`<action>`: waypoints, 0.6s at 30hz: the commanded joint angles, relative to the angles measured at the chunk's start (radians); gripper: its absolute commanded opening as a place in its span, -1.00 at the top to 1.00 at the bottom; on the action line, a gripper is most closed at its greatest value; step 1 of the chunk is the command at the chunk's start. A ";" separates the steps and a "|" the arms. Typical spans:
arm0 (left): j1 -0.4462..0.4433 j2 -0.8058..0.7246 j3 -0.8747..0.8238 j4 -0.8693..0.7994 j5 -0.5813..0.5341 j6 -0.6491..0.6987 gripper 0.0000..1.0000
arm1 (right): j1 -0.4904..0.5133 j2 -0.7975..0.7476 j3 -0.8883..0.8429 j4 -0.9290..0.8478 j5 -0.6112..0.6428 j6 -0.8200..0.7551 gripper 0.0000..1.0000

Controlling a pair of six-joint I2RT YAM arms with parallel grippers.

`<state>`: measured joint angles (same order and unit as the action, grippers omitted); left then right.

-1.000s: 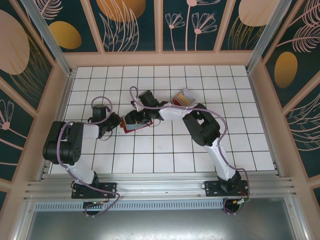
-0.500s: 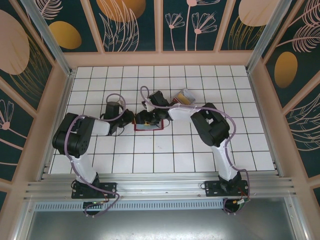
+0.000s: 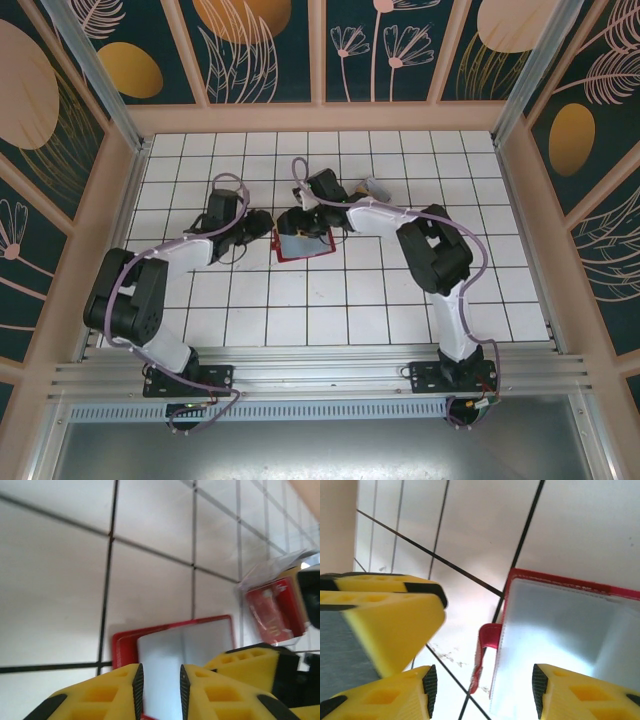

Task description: Put the credit cards into the card holder

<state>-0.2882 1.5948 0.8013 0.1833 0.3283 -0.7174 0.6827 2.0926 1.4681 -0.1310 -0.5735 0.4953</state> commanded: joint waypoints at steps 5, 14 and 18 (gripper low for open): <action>-0.004 0.018 0.062 -0.039 0.042 0.028 0.40 | -0.041 -0.104 -0.012 0.001 -0.010 -0.020 -0.12; -0.070 0.093 0.132 -0.055 0.084 0.027 0.43 | -0.120 -0.145 -0.069 -0.115 0.103 -0.100 -0.12; -0.084 0.148 0.130 -0.066 0.087 0.035 0.51 | -0.110 -0.140 -0.119 -0.137 0.142 -0.114 -0.13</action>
<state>-0.3668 1.6958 0.9207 0.1493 0.3946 -0.6998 0.5541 1.9678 1.3846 -0.1955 -0.4820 0.4229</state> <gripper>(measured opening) 0.252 0.562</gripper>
